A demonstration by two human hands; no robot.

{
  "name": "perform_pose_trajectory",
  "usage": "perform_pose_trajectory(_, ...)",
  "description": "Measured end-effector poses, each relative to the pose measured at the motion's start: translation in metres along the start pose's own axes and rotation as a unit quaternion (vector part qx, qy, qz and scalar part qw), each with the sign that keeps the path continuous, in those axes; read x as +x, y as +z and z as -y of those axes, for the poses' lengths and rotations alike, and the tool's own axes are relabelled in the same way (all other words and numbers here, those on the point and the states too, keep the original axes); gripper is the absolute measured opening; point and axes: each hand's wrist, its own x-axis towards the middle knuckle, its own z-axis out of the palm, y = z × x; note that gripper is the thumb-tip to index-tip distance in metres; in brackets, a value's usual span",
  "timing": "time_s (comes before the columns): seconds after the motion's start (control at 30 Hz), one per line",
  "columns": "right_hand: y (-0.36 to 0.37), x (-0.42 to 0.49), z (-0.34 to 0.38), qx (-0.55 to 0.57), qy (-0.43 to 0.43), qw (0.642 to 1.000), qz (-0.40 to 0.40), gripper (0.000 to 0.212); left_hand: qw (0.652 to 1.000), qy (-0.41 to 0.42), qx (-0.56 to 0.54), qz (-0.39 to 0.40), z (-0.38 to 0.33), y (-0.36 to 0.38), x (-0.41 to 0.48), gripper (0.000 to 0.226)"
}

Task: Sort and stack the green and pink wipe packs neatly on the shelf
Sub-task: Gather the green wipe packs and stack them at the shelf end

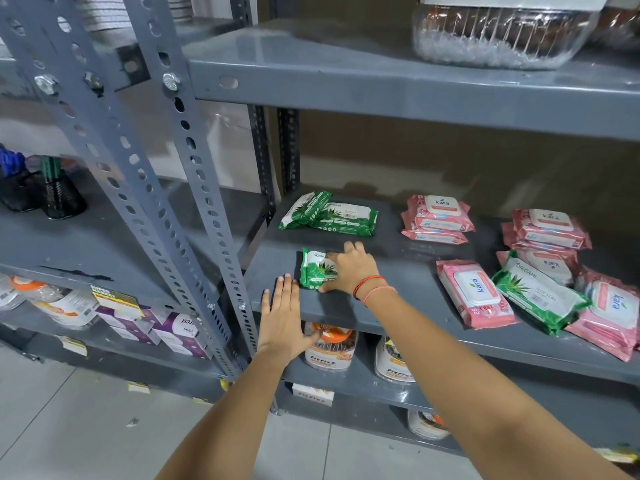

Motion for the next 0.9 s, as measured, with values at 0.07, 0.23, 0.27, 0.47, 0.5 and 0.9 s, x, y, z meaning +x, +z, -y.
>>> perform_pose_trajectory(0.07, 0.004, -0.001, 0.003, 0.013, 0.015, 1.0, -0.007, 0.082, 1.0, 0.002, 0.004, 0.011, 0.0, -0.001, 0.001, 0.108)
perform_pose_trajectory(0.23, 0.005, -0.002, 0.008, 0.036, 0.038, 0.999, -0.01, 0.08, 1.0, -0.003, -0.021, 0.022, -0.001, -0.003, 0.003, 0.11)
perform_pose_trajectory(0.27, 0.004, -0.003, 0.008, 0.036, 0.038, 0.999, -0.007, 0.08, 0.999, -0.002, -0.026, 0.024, -0.001, -0.003, 0.002, 0.111)
perform_pose_trajectory(0.47, 0.018, -0.019, 0.015, 0.053, 0.046, 0.996, -0.057, 0.079, 0.998, -0.004, -0.058, 0.033, 0.0, -0.003, 0.003, 0.117)
perform_pose_trajectory(0.5, 0.025, -0.023, 0.019, 0.06, 0.049, 0.995, -0.068, 0.076, 0.997, -0.003, -0.062, 0.034, 0.0, -0.003, 0.003, 0.117)
perform_pose_trajectory(0.9, 0.043, -0.022, 0.034, 0.071, 0.073, 0.992, -0.074, 0.066, 0.998, -0.009, -0.056, 0.019, -0.001, 0.001, 0.004, 0.113)
